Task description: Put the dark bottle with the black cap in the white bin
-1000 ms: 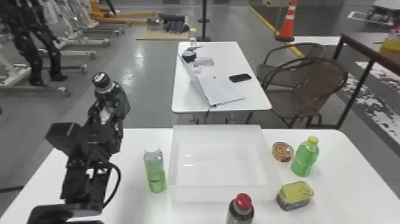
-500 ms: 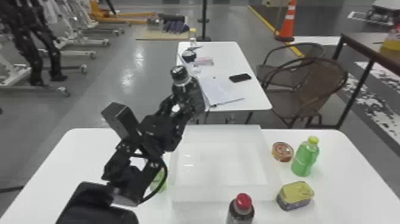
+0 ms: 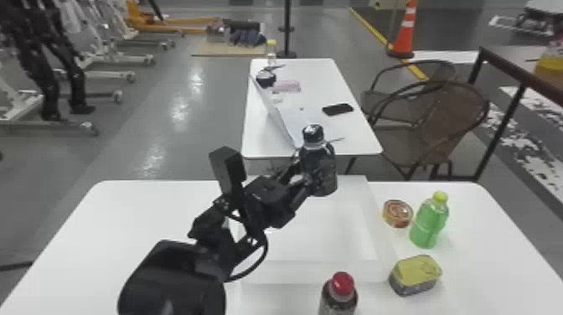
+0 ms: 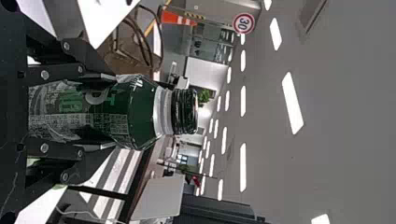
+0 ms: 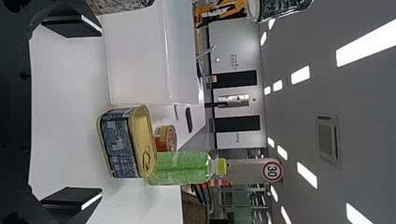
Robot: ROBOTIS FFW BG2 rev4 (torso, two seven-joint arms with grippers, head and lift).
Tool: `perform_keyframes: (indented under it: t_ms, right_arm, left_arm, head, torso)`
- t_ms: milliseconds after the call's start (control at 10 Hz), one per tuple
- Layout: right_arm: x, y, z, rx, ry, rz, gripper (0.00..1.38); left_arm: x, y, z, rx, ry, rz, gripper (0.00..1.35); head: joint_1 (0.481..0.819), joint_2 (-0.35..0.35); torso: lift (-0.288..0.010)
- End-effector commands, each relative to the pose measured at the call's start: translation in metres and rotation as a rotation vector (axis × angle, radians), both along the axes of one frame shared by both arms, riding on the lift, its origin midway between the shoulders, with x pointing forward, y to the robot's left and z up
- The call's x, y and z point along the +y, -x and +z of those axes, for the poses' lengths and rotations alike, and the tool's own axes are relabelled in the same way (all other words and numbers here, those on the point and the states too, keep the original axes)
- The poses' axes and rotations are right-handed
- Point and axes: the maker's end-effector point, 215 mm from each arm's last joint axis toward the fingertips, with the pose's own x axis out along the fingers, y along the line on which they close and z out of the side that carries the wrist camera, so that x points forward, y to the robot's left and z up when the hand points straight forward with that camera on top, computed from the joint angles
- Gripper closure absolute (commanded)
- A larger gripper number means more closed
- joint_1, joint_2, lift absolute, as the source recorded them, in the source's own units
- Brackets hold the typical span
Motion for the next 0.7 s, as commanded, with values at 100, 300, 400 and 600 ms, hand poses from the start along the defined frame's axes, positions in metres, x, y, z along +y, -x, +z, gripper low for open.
perform_keyframes:
  t_ms: [100,300,400,600]
  right_arm:
    - [0.0,0.0,0.0,0.0,0.0,0.0,0.09]
    - [0.0,0.0,0.0,0.0,0.0,0.0,0.09]
    - [0.0,0.0,0.0,0.0,0.0,0.0,0.09]
    - [0.0,0.0,0.0,0.0,0.0,0.0,0.09]
  left_arm:
    - [-0.005,0.0,-0.024,0.033,-0.015,0.004,0.22]
    - [0.007,-0.004,-0.013,-0.003,0.007,0.036,0.11]
    - [0.024,-0.006,0.004,-0.064,0.024,0.081,0.12]
    - [0.115,-0.001,0.007,-0.114,-0.039,0.294,0.12]
  head:
    - [0.549,0.0]
    - [0.549,0.0]
    - [0.549,0.0]
    - [0.549,0.0]
  torso:
    - [-0.1]
    - [-0.1]
    - [-0.1]
    - [-0.1]
